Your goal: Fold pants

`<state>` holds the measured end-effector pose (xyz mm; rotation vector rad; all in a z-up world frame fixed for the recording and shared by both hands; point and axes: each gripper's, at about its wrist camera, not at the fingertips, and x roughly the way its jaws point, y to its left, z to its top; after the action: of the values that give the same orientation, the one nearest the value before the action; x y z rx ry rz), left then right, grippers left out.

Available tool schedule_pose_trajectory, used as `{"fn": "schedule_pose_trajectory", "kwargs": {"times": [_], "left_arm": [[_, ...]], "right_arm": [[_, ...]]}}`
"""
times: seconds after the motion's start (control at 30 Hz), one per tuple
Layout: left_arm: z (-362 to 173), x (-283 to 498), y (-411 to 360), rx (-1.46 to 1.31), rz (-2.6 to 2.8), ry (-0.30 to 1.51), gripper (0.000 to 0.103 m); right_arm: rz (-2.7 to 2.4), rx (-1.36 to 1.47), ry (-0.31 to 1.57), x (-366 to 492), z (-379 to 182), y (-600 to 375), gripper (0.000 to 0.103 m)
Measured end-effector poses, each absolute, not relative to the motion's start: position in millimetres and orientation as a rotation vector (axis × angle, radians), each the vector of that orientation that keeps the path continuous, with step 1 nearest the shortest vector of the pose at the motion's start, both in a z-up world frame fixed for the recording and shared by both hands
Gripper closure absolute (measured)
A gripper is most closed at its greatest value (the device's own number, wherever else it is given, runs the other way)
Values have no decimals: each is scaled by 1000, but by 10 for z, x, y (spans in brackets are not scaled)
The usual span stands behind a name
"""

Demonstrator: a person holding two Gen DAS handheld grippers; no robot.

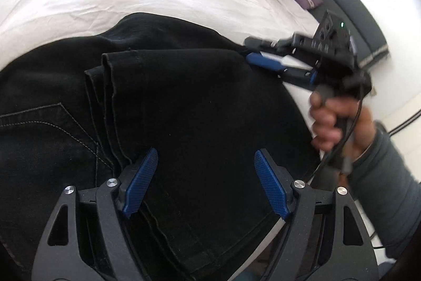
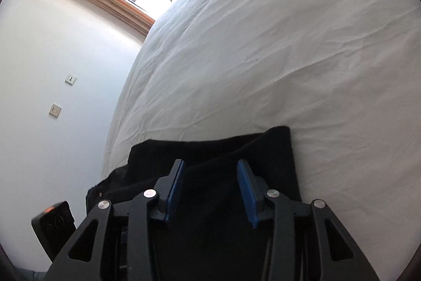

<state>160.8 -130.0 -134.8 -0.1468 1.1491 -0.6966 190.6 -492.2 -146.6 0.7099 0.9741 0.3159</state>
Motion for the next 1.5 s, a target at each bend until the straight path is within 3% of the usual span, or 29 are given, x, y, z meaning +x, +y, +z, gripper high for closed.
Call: {"fn": "schedule_pose_trajectory", "kwargs": {"times": [0.2,0.27,0.3,0.37,0.63,0.7,0.77,0.83,0.87,0.97,1.07,1.1,1.23,1.5], "left_arm": [[-1216,1347,-1262,-98,-747,1125,27],[-1415,1326,-1219,-129,-744,1147,28],[-1449,1315,-1167,-155,-753,1114,28],[-1434,1284,-1194,-123,-753,1097,28],[-1305,1082,-1091,-132,-740,1091,27],[-1224,1034,-1014,-153,-726,1089,27],[-1101,1027,-868,-182,-700,1069,27],[-931,928,-646,-232,-659,1021,27],[-842,889,-496,-257,-637,997,27],[-645,753,66,-360,-537,928,24],[-612,605,748,-511,-409,879,2],[-621,525,945,-552,-358,863,0],[-801,210,1659,-699,-193,843,0],[-1332,119,2078,-1021,-117,881,0]], "right_arm": [[385,714,942,1350,-1088,-4790,55],[454,743,978,1082,-1176,-4644,39],[443,727,1026,967,-1298,-4567,38],[389,691,1067,768,-1519,-4484,48],[445,744,935,863,-1038,-4436,45],[506,814,923,1201,-1067,-4364,37],[497,852,969,1511,-1219,-4321,20],[385,800,1097,1727,-1537,-4216,24],[363,768,1099,1740,-1564,-4175,21],[363,672,1080,1694,-1353,-3983,18],[472,700,1019,1509,-1158,-3837,19],[489,700,1000,1460,-1121,-3804,19],[550,721,980,1369,-1125,-3631,19],[555,719,1018,1410,-1165,-3475,24]]}}
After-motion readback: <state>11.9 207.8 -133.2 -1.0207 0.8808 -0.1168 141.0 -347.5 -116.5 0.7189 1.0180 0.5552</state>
